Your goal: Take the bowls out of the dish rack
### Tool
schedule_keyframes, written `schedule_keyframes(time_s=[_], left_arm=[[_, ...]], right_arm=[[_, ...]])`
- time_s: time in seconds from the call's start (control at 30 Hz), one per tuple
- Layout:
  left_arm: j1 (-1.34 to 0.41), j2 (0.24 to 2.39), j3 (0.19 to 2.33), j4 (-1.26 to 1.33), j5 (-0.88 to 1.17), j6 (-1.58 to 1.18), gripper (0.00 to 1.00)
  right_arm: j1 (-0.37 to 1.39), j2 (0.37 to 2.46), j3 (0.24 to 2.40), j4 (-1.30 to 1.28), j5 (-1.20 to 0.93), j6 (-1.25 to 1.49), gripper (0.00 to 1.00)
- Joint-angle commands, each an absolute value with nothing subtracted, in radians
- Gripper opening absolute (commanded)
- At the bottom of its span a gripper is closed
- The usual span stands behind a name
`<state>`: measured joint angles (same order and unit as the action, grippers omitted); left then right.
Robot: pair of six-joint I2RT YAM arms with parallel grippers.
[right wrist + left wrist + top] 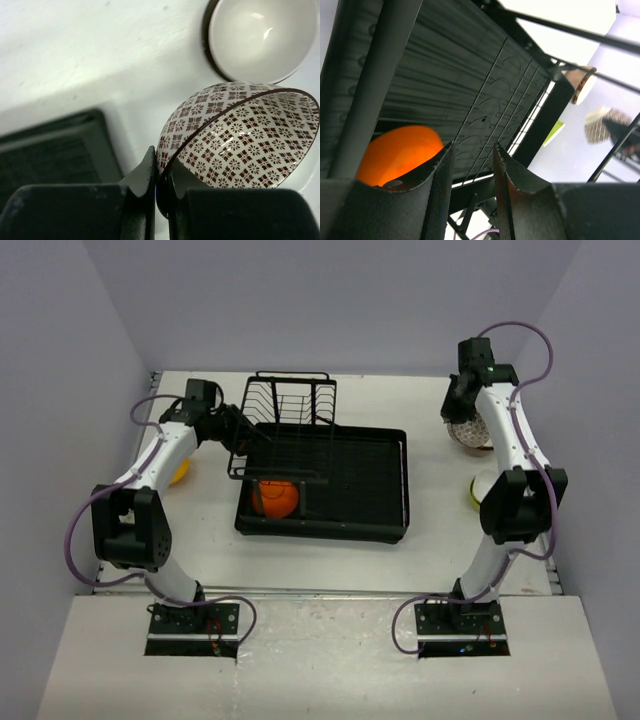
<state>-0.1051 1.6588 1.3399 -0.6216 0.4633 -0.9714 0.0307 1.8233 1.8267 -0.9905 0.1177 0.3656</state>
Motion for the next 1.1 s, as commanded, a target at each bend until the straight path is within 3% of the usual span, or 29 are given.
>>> schedule_keyframes(time_s=[0.0,0.4,1.0,1.07], left_arm=[[-0.103,1.594,1.307,-0.621,0.463,-0.931,0.38],[-0.104,1.569,1.264,-0.626,0.465,-0.91,0.37],[-0.103,1.601,1.316,-0.684,0.426,-0.887,0.36],[-0.104,1.595,1.305,-0.687,0.422,-0.885,0.36]], right_arm=[[0.021,1.94,2.0,-1.048,0.394,0.313,0.0],[-0.044,2.244,2.236,-1.106,0.544,0.328,0.0],[-0.069,2.419,2.394,-1.109,0.434,0.305,0.0],[-0.069,2.431,2.404,-1.109,0.433,0.305,0.1]])
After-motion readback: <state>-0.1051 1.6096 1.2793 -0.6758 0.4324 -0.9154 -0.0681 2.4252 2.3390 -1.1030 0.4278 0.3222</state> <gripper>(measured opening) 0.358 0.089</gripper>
